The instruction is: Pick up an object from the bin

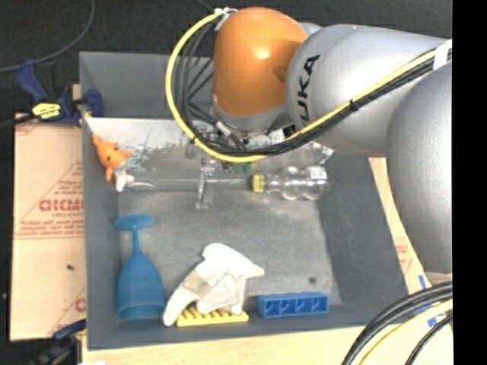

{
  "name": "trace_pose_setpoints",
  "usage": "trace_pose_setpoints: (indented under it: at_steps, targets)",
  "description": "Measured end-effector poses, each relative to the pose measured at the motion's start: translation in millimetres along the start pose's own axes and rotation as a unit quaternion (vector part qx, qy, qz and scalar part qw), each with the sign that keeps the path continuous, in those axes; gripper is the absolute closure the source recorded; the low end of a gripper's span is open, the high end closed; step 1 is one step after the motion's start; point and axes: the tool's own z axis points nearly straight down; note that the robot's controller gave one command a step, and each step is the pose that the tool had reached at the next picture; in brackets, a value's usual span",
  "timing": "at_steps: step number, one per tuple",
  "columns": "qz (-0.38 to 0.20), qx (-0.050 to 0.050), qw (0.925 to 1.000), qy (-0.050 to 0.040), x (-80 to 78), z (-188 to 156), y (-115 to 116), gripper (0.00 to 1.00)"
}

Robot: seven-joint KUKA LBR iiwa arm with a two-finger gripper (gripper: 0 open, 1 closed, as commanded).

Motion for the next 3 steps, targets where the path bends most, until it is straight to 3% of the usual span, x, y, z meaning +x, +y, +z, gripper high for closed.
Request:
trace_pose_setpoints:
  at_steps: [1,2,3]
  targets:
    - [0.002,-0.001,1.0,-0.0042,-1.3,-6,-1,0.0]
    - [-0.107,0.0,0.9943,-0.0041,-5.9,107,63,0.0]
    - [0.07,-0.003,0.9975,-0.007,20.5,66,98,0.0]
